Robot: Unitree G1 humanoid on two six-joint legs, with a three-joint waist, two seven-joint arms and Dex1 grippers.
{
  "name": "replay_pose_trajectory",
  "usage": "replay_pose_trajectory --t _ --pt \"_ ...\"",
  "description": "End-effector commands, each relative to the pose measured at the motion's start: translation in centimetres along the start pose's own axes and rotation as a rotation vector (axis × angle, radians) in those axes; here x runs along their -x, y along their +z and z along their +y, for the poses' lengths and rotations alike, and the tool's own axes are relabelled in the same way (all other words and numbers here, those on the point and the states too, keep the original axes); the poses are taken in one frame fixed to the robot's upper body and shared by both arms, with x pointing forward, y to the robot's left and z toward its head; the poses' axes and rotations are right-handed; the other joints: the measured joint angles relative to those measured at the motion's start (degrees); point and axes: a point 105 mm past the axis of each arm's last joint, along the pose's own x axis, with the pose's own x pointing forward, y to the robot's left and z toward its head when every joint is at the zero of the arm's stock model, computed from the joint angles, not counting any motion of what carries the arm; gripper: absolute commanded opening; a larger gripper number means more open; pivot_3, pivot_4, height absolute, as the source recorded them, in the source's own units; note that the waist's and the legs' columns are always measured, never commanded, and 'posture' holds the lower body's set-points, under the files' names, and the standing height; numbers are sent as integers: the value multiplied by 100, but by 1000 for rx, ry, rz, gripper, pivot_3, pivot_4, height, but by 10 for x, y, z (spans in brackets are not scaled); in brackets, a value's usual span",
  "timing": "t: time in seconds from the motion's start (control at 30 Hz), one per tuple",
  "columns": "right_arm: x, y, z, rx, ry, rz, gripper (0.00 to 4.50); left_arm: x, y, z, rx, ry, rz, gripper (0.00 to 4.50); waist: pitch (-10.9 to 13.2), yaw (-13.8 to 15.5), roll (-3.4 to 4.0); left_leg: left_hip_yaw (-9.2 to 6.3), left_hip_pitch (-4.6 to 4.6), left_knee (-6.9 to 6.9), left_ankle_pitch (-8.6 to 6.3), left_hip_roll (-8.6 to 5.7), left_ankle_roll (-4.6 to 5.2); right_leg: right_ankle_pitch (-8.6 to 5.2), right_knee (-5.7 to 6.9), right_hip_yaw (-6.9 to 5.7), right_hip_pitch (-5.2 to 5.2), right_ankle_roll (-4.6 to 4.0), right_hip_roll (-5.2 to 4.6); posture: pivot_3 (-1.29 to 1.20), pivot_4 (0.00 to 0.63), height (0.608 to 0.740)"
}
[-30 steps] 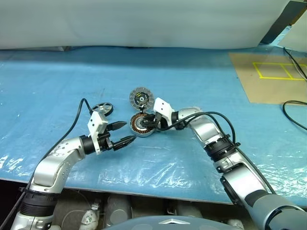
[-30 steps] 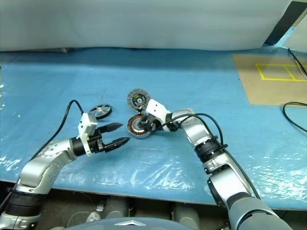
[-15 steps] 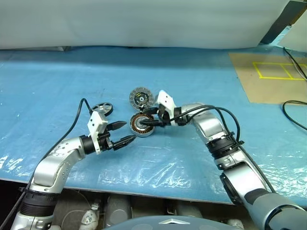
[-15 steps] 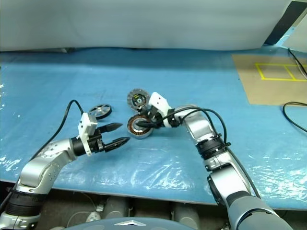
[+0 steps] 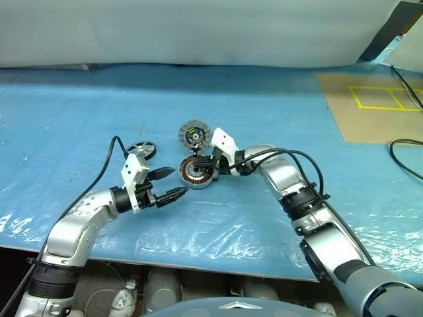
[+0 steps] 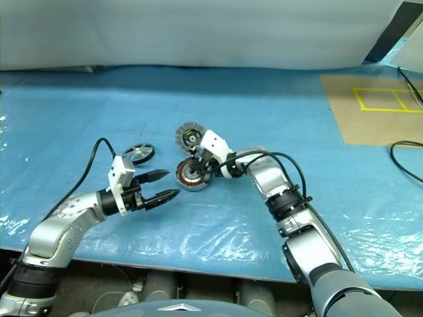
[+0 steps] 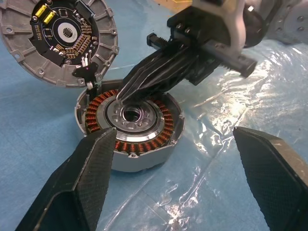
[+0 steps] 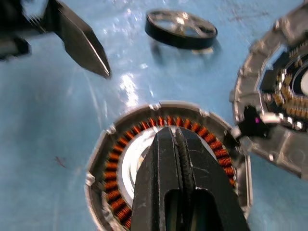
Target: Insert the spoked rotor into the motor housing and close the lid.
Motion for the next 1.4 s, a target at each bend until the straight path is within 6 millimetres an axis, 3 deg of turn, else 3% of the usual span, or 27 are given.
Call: replay_pose_trajectory --t 0.03,0.13,0.23,0.4,0.5,0.57,0.77,0.87,1.03,1.13,1.2,1.3,1.4 --pt "-5 -19 0 43 -15 92 38 -2 7 -5 -23 -18 -20 4083 -1 -1 -1 0 2 0 0 0 0 0 0 0 1 0 0 0 150 740" --pt "-5 -26 3 38 -9 120 38 -3 7 -5 -21 -19 -22 4083 -1 -2 0 0 19 -1 0 0 0 0 1 1 19 0 0 0 150 740" --pt "-5 -18 3 10 -8 86 38 -3 7 -5 -21 -20 -21 4083 -1 0 0 0 44 0 -1 0 0 -1 1 1 44 -1 -2 0 150 740" --pt "10 46 6 -150 80 -229 38 -4 7 -4 -19 -28 -18 4083 0 4 2 -1 58 -3 -2 0 0 -2 -3 2 58 -2 -4 0 150 740" --pt "17 61 4 -205 101 -297 38 -5 6 -4 -18 -30 -17 4083 0 3 1 -1 34 -6 0 1 0 -1 -1 3 31 -2 -1 0 150 740" --pt "16 57 8 -183 107 -265 38 -5 6 -5 -17 -30 -17 4083 -1 7 1 -1 23 -7 0 1 1 -1 0 1 19 -1 0 0 150 740" --pt "-1 -7 5 -64 27 35 38 -5 5 -6 -15 -29 -16 4083 -1 4 1 0 16 -11 -1 0 -2 -1 -3 -5 16 -1 -1 0 150 740" --pt "-4 -23 4 -41 8 95 38 -4 5 -6 -13 -27 -16 4083 -2 -16 1 0 24 -9 -1 -1 -2 -1 -2 0 20 -1 -2 0 150 740" --pt "-2 -9 10 -55 48 25 38 -4 4 -7 -10 -27 -17 4083 -1 -5 2 0 71 -8 -2 0 0 -2 -1 1 64 -2 -5 0 150 740" --pt "10 36 9 -215 116 -192 38 -4 3 -6 -9 -32 -12 4083 0 2 3 -1 66 -7 -2 -1 0 -1 -1 1 62 -2 -7 0 150 740" --pt "19 54 4 -274 129 -278 38 -5 3 -7 -6 -37 -13 4083 0 6 3 -2 54 -8 -1 0 0 -2 -4 1 52 -2 -6 0 150 740" --pt "19 54 1 -267 102 -270 38 -6 3 -6 -6 -40 -14 4083 -1 6 2 -1 24 -9 0 -1 1 -1 -3 1 21 -2 -4 0 150 740" --pt "10 36 -1 -202 46 -169 38 -6 3 -7 -7 -42 -14 4083 -1 5 1 0 18 -14 0 0 0 0 -2 -5 15 -2 -3 0 150 740"
